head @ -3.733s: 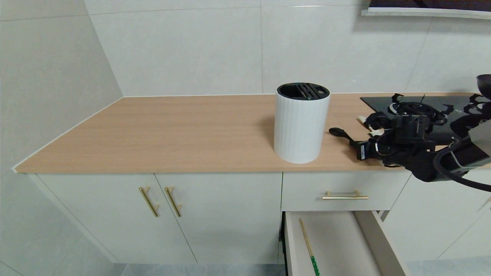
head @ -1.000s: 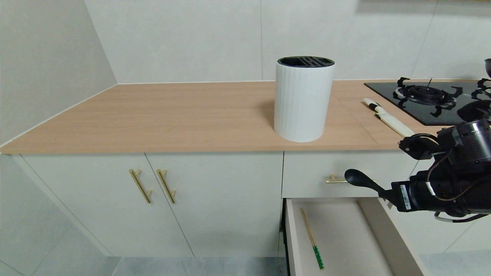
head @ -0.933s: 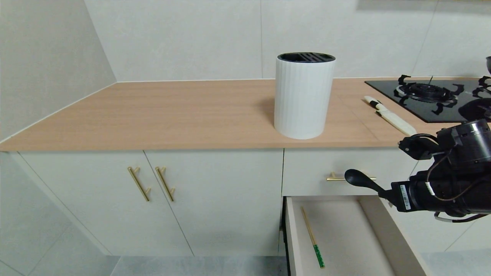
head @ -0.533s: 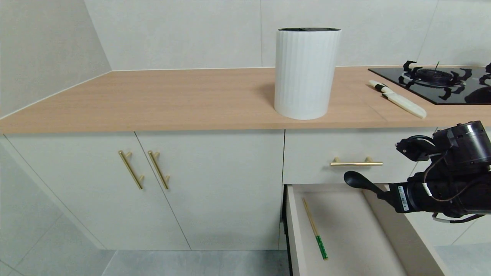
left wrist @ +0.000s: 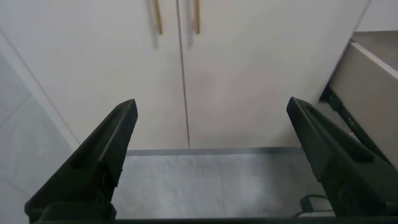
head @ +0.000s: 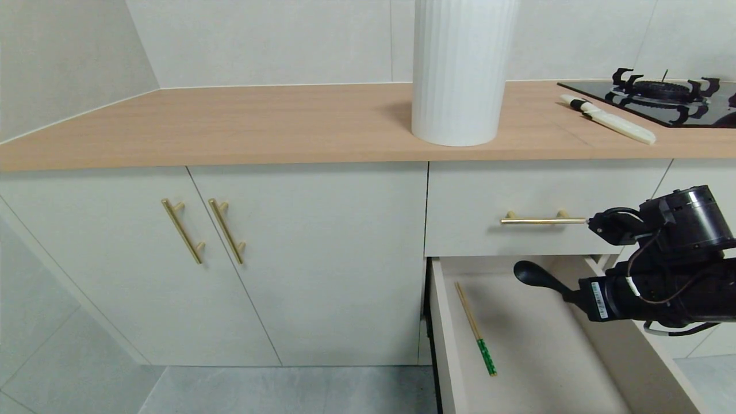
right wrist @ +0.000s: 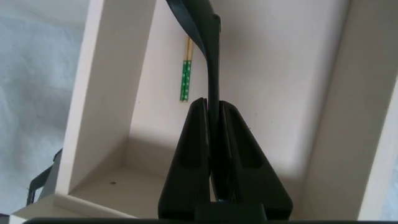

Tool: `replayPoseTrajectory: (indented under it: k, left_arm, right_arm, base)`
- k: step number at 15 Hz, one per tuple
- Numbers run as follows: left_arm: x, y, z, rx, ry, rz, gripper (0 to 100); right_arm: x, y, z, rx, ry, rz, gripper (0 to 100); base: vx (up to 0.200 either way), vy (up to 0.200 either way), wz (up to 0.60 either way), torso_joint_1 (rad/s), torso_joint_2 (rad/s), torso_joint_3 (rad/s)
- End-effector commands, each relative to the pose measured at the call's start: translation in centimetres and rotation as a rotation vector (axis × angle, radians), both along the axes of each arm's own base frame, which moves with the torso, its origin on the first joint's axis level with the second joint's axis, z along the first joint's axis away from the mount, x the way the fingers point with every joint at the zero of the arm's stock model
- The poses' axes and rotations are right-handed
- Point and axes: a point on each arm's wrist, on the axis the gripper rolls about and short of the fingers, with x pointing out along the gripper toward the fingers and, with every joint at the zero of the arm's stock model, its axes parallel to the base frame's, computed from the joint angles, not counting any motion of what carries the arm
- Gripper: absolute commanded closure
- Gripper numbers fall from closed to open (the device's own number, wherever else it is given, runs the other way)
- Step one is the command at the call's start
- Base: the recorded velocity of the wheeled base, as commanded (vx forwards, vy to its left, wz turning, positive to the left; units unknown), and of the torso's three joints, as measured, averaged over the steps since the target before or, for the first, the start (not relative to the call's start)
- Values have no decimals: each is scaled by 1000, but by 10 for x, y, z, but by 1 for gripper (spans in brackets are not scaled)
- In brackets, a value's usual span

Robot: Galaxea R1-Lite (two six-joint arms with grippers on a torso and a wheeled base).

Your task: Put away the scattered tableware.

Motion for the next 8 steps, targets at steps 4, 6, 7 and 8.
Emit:
replayPoseTrajectory:
  k: [4, 6, 7, 8]
  left_arm:
    - [0, 0, 0, 0, 0, -1, 0]
    - [0, 0, 0, 0, 0, -1, 0]
    - [0, 0, 0, 0, 0, 1, 0]
    - [0, 0, 0, 0, 0, -1, 0]
  right_arm:
    - [9, 2, -12, -11, 41, -2, 100]
    - [25, 6, -31, -41, 53, -33, 100]
    - [34, 8, -42, -64, 60, -54, 100]
    - [38, 9, -48, -75, 67, -63, 100]
  base:
    - [0, 0, 0, 0, 0, 0]
    - [0, 0, 0, 0, 0, 0]
    - [0, 0, 0, 0, 0, 0]
    - [0, 0, 0, 0, 0, 0]
